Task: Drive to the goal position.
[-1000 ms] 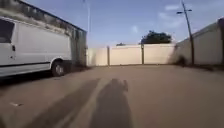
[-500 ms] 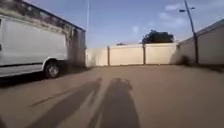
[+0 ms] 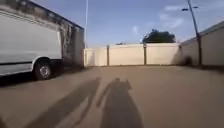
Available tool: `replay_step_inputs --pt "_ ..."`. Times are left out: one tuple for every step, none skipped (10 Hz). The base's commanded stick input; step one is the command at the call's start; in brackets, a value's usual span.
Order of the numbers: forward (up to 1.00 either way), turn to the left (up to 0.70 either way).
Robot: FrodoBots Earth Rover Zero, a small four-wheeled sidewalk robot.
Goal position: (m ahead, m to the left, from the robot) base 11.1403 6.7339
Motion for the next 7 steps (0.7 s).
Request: replay_step_inputs --pt "1.0 0.0" --pt "1.0 0.0" --pt "1.0 0.0" --pt "1.0 0.0" --pt "1.0 0.0" --pt "1.0 0.0" --pt "1.0 0.0"
